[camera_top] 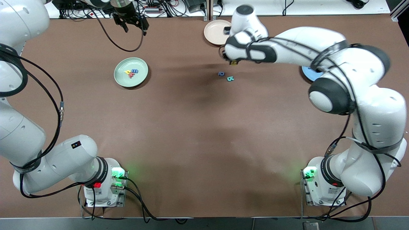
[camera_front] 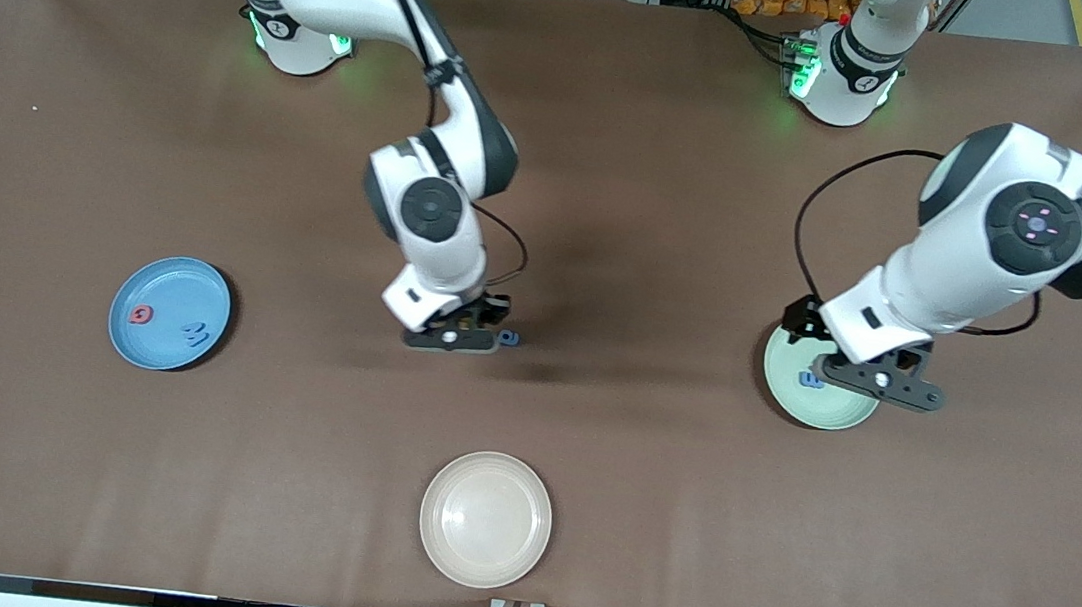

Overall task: Sort uppercase to blue plate, lowercase to green plate
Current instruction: 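Carry the H to the blue plate while the left gripper reaches letters, then release the H on the blue plate while the left gripper lowers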

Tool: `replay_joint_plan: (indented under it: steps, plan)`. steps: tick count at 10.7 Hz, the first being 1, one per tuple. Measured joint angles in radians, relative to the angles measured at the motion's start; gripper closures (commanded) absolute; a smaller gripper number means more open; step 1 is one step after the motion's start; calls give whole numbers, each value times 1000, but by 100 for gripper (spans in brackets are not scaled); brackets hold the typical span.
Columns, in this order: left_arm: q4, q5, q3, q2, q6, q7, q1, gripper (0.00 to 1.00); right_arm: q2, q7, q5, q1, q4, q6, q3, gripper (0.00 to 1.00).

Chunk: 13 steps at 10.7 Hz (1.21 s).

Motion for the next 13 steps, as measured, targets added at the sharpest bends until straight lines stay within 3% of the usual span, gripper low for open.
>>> replay_joint_plan:
  steps: [2, 5, 7, 10, 12, 13]
  plan:
    - [-3, 0, 1, 27, 7, -73, -68, 0, -56, 0, -24, -65, -65, -37, 0, 100]
    - [-5, 2, 24, 89, 90, -189, -182, 0, -124, -6, -183, -188, -220, -35, 0, 100]
    - [-3, 4, 146, 121, 167, -228, -330, 0, -190, -94, -278, -304, -315, -35, -1, 100]
    - [47, 5, 316, 161, 203, -339, -580, 0, -246, -365, -321, -528, -366, -44, -2, 100]
    - [85, 5, 351, 186, 206, -393, -654, 0, -244, -447, -363, -626, -374, -44, -1, 1]
    - [92, 6, 357, 196, 219, -406, -667, 0, -242, -453, -367, -638, -382, -44, -1, 0]
